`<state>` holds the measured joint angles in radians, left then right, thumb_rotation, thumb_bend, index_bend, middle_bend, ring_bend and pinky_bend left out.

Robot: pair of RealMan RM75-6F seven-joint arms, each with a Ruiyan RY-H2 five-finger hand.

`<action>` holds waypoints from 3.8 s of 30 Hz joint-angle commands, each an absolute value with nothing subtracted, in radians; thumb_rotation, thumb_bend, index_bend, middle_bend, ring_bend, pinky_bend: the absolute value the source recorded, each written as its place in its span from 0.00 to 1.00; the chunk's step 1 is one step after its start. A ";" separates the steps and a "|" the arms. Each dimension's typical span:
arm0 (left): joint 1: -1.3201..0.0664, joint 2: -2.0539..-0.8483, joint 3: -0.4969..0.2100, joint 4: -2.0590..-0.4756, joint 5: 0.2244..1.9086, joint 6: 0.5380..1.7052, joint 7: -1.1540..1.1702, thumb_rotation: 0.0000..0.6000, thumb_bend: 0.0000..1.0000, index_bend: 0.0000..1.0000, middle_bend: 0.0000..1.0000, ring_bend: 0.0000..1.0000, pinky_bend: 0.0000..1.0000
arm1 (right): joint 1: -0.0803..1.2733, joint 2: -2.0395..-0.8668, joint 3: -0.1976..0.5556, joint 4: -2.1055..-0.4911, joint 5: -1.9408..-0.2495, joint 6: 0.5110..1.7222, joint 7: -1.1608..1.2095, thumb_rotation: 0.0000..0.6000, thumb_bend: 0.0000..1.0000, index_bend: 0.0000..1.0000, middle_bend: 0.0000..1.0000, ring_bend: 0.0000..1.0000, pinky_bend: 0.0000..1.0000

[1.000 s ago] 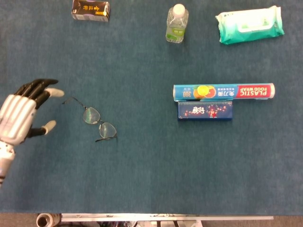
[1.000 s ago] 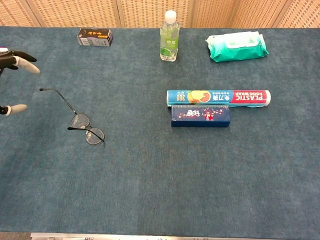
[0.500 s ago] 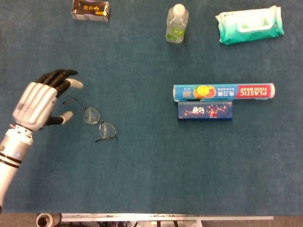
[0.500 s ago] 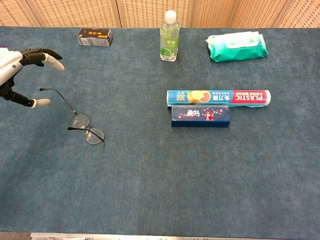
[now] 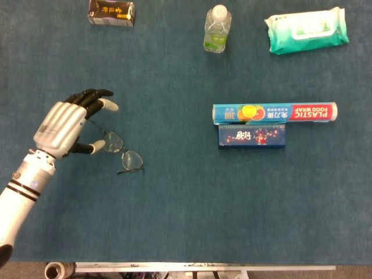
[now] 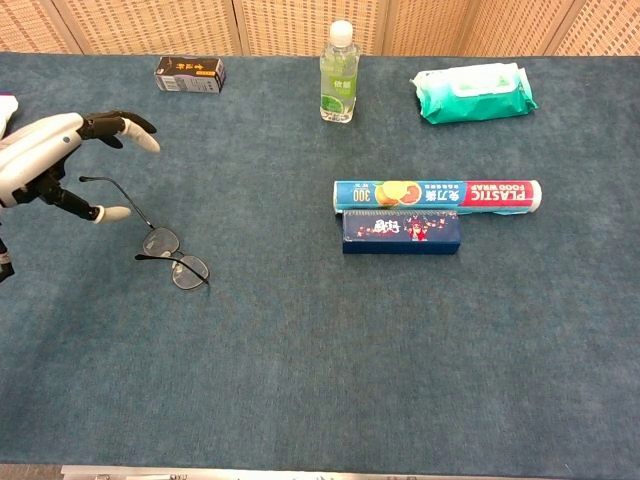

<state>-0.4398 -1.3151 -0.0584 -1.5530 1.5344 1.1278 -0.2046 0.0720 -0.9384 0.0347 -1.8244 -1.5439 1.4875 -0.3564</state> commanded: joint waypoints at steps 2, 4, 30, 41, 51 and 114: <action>-0.457 -1.344 -0.073 -1.516 1.497 1.104 -0.197 1.00 0.17 0.28 0.19 0.16 0.22 | 0.072 -0.942 0.035 -1.821 -1.544 1.487 -0.363 1.00 0.04 0.23 0.21 0.18 0.30; -0.463 -1.354 -0.080 -1.504 1.482 1.095 -0.198 1.00 0.17 0.28 0.19 0.16 0.22 | 0.072 -0.944 0.035 -1.820 -1.545 1.486 -0.365 1.00 0.04 0.23 0.21 0.18 0.30; -0.443 -1.488 -0.124 -1.376 1.372 1.178 -0.102 1.00 0.17 0.28 0.18 0.16 0.22 | 0.072 -0.944 0.036 -1.821 -1.542 1.480 -0.366 1.00 0.04 0.23 0.21 0.18 0.30; -0.431 -1.510 -0.133 -1.362 1.343 1.192 -0.079 1.00 0.17 0.28 0.18 0.16 0.22 | 0.071 -0.943 0.036 -1.823 -1.542 1.478 -0.365 1.00 0.04 0.23 0.21 0.18 0.30; -0.418 -1.540 -0.142 -1.325 1.332 1.236 -0.012 1.00 0.17 0.29 0.19 0.16 0.22 | 0.070 -0.941 0.037 -1.825 -1.542 1.478 -0.362 1.00 0.04 0.23 0.21 0.18 0.30; -0.374 -1.560 -0.158 -1.263 1.383 1.402 0.219 1.00 0.17 0.21 0.17 0.16 0.23 | 0.067 -0.933 0.035 -1.835 -1.550 1.478 -0.359 1.00 0.04 0.23 0.21 0.18 0.30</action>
